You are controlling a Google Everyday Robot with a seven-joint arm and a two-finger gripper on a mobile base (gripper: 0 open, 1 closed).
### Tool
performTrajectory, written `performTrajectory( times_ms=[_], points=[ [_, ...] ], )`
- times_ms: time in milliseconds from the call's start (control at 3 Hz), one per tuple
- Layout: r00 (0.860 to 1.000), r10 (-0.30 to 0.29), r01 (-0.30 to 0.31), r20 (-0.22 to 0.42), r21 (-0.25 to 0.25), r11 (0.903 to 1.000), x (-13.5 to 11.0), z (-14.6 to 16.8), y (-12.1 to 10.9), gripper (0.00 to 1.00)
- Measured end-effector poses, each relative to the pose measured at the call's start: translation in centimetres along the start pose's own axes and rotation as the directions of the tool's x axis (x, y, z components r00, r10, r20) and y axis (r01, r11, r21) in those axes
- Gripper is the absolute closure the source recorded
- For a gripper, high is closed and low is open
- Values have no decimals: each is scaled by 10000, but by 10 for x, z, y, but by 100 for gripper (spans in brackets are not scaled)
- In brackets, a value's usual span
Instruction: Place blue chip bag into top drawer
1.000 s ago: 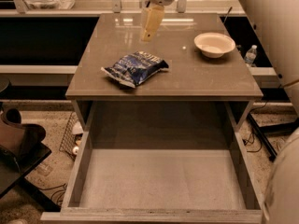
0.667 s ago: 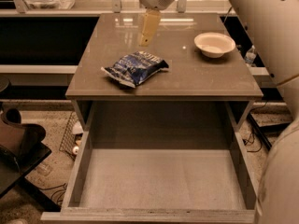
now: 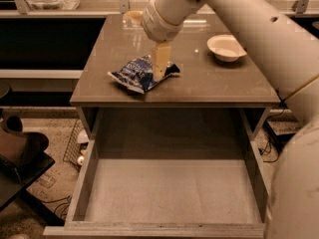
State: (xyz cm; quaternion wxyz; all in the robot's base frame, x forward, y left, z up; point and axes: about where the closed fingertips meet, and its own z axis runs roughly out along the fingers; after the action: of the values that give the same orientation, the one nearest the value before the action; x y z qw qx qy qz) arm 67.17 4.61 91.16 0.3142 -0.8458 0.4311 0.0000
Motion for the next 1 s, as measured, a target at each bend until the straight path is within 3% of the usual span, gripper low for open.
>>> performTrajectory(
  times_ms=[333,667,1000],
  points=[
    [9991,-428,426,-20,-588,9974,3,28,9,0],
    [9980,-629,628,17,-947,9935,0,52,16,25],
    [9981,-622,622,39,-956,9935,0,53,16,47]
  ],
)
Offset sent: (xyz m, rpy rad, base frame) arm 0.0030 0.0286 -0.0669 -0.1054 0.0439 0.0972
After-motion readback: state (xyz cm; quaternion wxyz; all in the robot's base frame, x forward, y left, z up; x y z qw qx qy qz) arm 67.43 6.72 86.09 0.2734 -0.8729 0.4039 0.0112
